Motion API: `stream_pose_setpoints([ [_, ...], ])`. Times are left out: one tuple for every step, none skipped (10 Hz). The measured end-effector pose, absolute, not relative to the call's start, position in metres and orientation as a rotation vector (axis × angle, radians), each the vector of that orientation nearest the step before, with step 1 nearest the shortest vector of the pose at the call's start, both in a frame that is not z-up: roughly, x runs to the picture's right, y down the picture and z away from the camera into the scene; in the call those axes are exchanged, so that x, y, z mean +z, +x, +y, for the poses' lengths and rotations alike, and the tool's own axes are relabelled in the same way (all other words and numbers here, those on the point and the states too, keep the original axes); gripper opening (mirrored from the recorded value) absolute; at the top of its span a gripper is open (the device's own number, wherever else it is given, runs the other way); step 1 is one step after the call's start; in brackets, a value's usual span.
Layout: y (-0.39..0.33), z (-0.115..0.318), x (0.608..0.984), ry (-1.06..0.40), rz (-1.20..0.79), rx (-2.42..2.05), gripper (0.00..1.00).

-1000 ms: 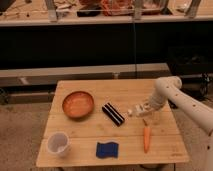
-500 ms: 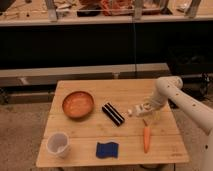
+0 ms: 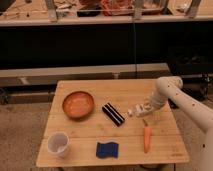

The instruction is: Place the bottle in the ceramic bowl

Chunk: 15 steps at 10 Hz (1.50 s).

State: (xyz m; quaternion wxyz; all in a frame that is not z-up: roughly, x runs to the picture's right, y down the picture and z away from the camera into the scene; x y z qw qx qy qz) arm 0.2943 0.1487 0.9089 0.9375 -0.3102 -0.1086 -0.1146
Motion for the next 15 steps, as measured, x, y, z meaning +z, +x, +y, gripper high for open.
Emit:
stream_pose_setpoints([
  [0.295, 0.148, 0.909, -0.632, -0.223, -0.237, 0.73],
  [0.296, 0.147, 0.908, -0.631, -0.225, -0.240, 0.68],
  [0.298, 0.146, 0.909, -0.630, -0.227, -0.244, 0.68],
  [0.298, 0.146, 0.908, -0.632, -0.228, -0.246, 0.66],
  [0.299, 0.145, 0.908, -0.632, -0.229, -0.249, 0.60],
  [0.300, 0.145, 0.908, -0.631, -0.231, -0.252, 0.53],
  [0.300, 0.145, 0.908, -0.631, -0.231, -0.254, 0.45],
  [0.300, 0.145, 0.907, -0.631, -0.230, -0.257, 0.37],
  [0.298, 0.144, 0.906, -0.629, -0.230, -0.262, 0.23],
  [0.298, 0.142, 0.906, -0.627, -0.231, -0.263, 0.15],
  [0.297, 0.142, 0.906, -0.627, -0.231, -0.266, 0.09],
  [0.294, 0.139, 0.903, -0.620, -0.223, -0.271, 0.01],
  [0.289, 0.136, 0.899, -0.614, -0.218, -0.278, 0.00],
  [0.287, 0.132, 0.893, -0.610, -0.215, -0.284, 0.00],
  [0.285, 0.128, 0.888, -0.606, -0.212, -0.289, 0.00],
])
